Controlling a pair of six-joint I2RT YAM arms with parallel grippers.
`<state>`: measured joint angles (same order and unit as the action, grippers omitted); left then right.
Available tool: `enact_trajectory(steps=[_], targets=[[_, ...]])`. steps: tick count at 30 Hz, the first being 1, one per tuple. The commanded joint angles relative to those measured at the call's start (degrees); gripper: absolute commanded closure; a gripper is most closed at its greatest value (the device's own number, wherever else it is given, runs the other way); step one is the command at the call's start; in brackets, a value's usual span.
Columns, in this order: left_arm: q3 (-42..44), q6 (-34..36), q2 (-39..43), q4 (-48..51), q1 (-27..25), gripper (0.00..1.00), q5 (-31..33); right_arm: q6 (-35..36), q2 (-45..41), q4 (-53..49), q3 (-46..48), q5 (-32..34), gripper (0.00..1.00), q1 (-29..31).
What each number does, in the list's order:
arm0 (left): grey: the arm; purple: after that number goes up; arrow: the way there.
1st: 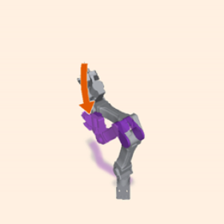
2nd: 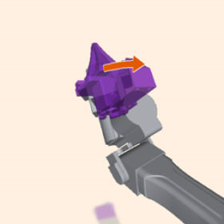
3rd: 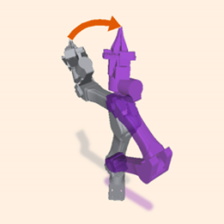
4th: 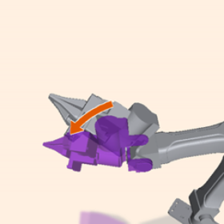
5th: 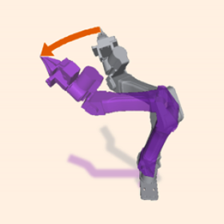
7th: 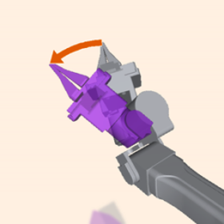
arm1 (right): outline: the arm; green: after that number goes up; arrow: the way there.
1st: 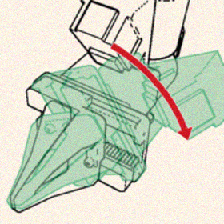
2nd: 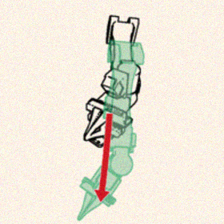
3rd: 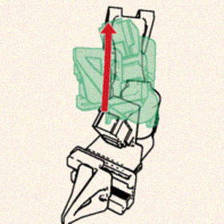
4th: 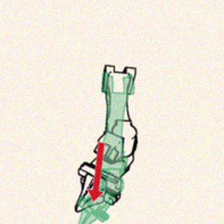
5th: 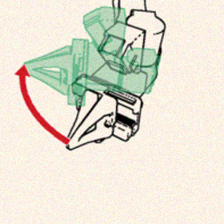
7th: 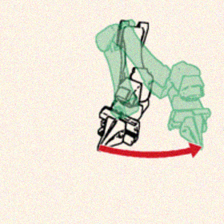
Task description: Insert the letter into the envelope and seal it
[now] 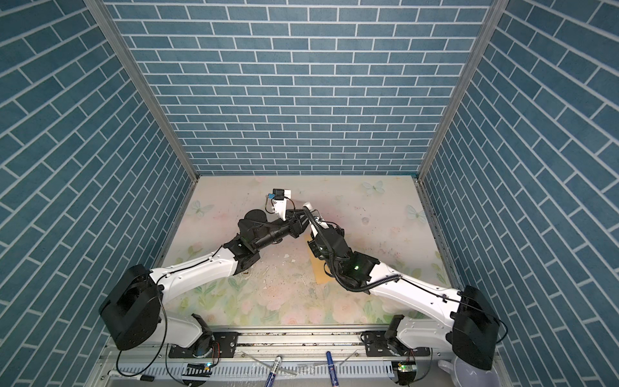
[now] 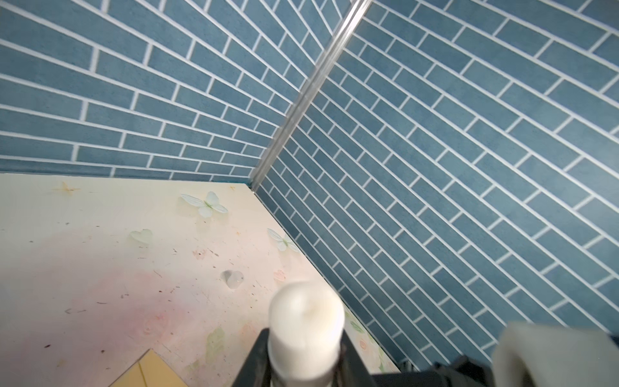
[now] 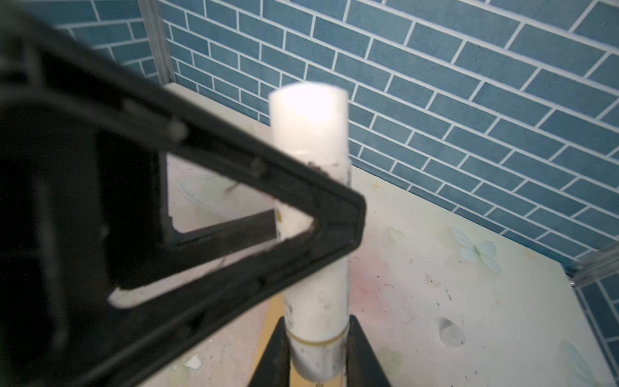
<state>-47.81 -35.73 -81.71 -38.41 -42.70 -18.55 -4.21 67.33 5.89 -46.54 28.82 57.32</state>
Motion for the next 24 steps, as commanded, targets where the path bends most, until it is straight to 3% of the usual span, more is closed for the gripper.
enact_trajectory(steps=[1,6,12,19,24], targets=[[1.6,1.7,2.2,-1.5,-0.8,0.57,-3.3,-3.6,-3.5,5.4,2.8,-9.0,1.0,-2.2],[2.4,2.2,3.4,-2.9,-0.6,0.4,-4.7,-6.5,-6.4,6.6,4.9,-16.9,1.0,-6.2],[5.3,1.5,4.6,-11.0,1.9,0.2,-9.5,-8.9,-9.4,6.8,6.2,-31.3,1.0,-11.6],[6.7,2.6,6.1,-15.6,3.3,0.17,-16.1,-13.8,-11.8,9.2,6.9,-52.3,1.0,-18.2],[6.9,2.6,6.0,-18.1,3.5,0.17,-18.6,-18.1,-11.0,13.6,7.5,-62.6,1.0,-20.8]])
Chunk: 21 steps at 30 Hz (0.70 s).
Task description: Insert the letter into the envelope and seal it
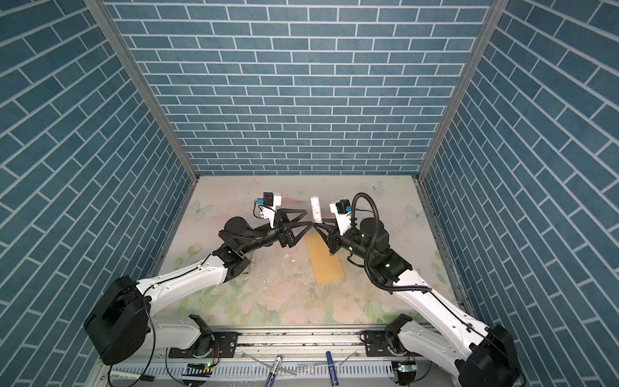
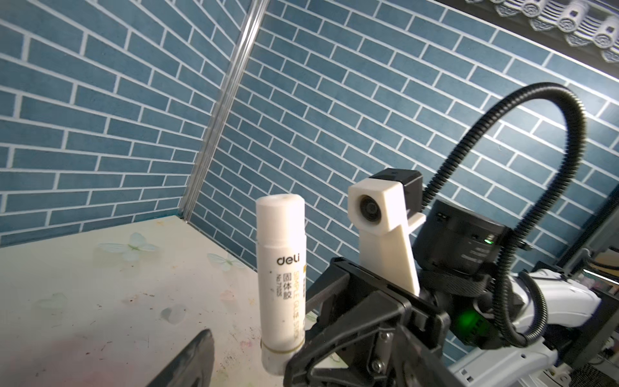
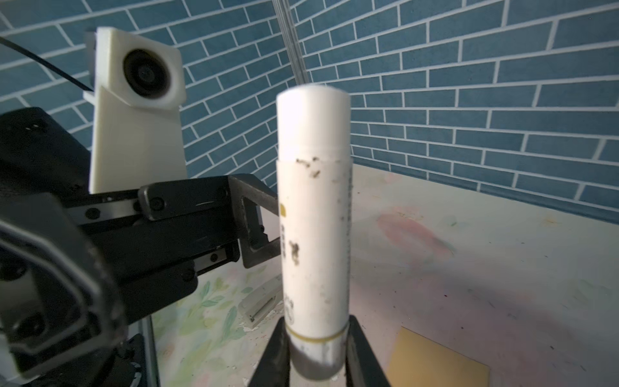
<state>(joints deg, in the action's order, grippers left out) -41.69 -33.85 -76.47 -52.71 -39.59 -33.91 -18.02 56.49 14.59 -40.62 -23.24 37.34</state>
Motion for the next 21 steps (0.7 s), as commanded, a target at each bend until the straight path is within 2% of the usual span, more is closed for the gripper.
enact_trajectory(steps=[1,8,21], targets=[[0.7,0.5,0.7,-4.4,0.4,0.17,-3.6,-4.8,0.2,5.6,1.5,-12.1,1.0,-1.2],[-0.1,-1.2,-0.2,-6.2,0.5,0.2,-5.4,-6.7,2.2,7.6,1.2,-17.8,1.0,-1.5],[-0.6,-5.9,-3.4,-11.8,0.4,0.51,-6.2,-8.1,3.2,10.2,1.2,-19.1,1.0,-1.6]])
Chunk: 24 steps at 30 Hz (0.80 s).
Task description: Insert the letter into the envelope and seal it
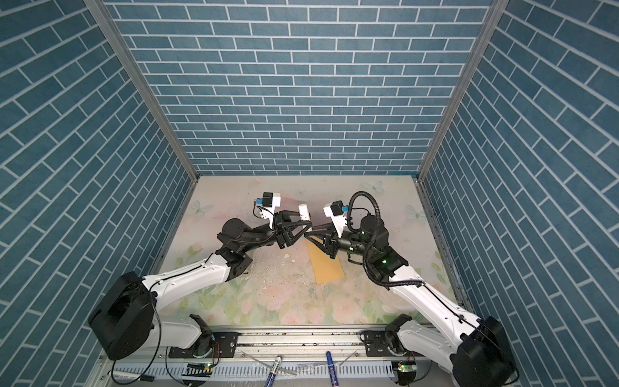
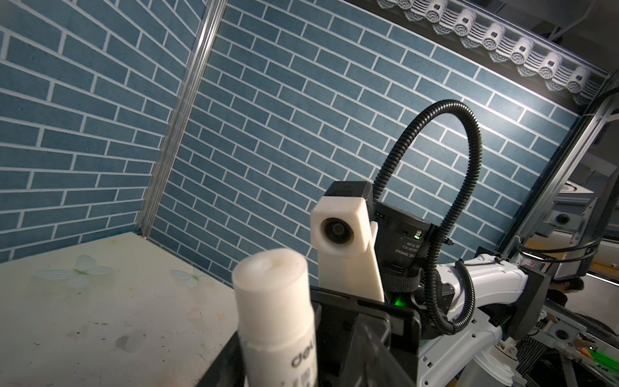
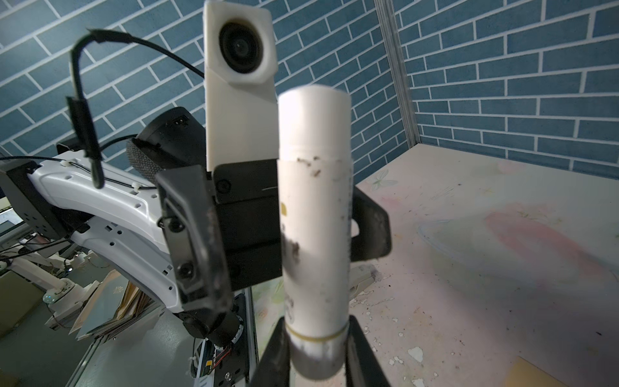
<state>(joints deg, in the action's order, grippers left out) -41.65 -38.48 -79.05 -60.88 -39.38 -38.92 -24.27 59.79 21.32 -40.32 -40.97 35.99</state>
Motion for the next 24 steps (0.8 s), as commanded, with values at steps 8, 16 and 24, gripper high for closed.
enact_trajectory(steps=[8,16,24], targets=[[-0.6,-2.2,-1.4,-4.9,0.2,0.71,-0.8,-2.0,0.5,3.9,0.9,-1.4,1.0,-0.2],[-0.5,-1.9,-1.5,-3.5,0.2,0.97,0.5,-0.1,0.5,0.2,0.0,1.7,1.0,-0.2],[-0.3,1.3,0.5,6.4,0.1,1.0,8.3,5.2,-1.7,-11.2,-2.9,23.3,1.0,1.1]])
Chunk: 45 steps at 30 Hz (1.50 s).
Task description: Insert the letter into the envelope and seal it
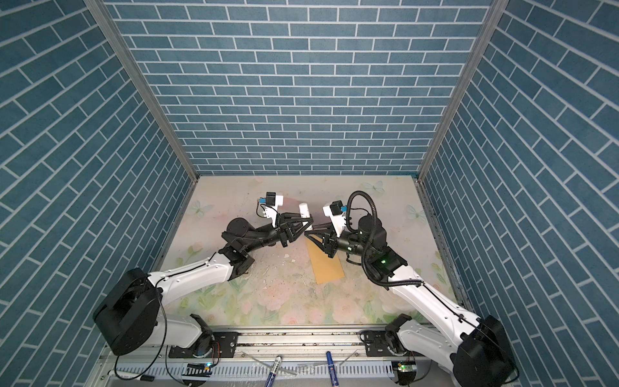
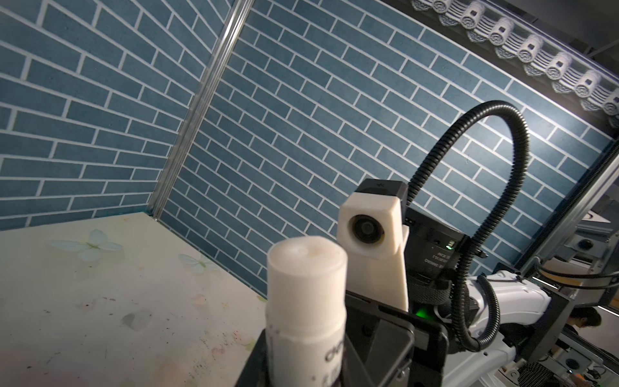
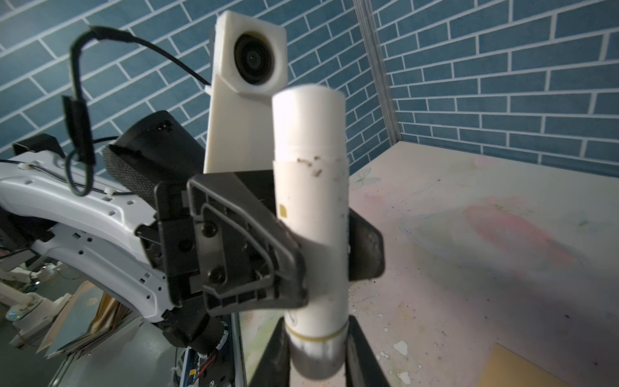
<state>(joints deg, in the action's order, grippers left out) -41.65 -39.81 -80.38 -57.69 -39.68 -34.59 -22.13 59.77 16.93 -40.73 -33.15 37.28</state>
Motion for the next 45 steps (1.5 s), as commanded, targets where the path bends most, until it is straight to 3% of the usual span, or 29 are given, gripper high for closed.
enact_trajectory(steps=[1,6,12,17,21,26,30,31,35,38,41,45], targets=[[-0.4,3.2,2.1,5.0,0.2,1.0,5.1,4.1,-1.9,-8.0,-2.8,20.7,1.0,0.8],[-0.5,5.0,2.4,9.5,-0.6,1.0,10.1,12.9,0.1,-11.7,-6.7,51.8,1.0,11.4],[-1.4,4.9,0.8,9.6,-1.4,1.0,12.1,16.9,9.1,-8.2,-10.8,77.1,1.0,20.2],[-1.9,4.8,-0.4,10.1,-1.5,1.0,12.8,24.1,16.7,-1.3,-13.3,91.4,1.0,26.2],[-1.8,4.9,0.0,11.0,-1.5,1.0,13.6,28.4,20.5,2.7,-13.7,96.4,1.0,28.3],[-1.5,5.0,0.2,10.7,-1.5,1.0,13.7,26.4,18.5,2.3,-12.2,92.5,1.0,28.2],[-1.1,4.8,0.4,9.9,-1.6,1.0,13.2,23.1,14.1,-0.7,-10.3,82.3,1.0,26.9],[-1.1,4.5,0.5,9.8,-1.5,1.0,13.0,21.7,12.9,-2.3,-10.0,78.6,0.95,26.1],[-1.2,3.1,1.3,9.5,-0.8,1.0,10.7,16.9,6.2,-8.7,-7.3,55.8,0.68,19.1],[-1.4,1.2,1.9,9.1,0.5,1.0,7.5,14.9,1.4,-9.9,-4.3,34.2,0.32,12.9],[-1.4,-2.5,1.5,4.8,1.7,1.0,2.8,13.4,-0.7,-12.8,-4.0,19.2,0.26,8.4],[-2.2,-6.3,0.3,0.7,2.4,1.0,-1.6,11.3,-1.0,-12.6,-3.1,6.4,0.28,4.4]])
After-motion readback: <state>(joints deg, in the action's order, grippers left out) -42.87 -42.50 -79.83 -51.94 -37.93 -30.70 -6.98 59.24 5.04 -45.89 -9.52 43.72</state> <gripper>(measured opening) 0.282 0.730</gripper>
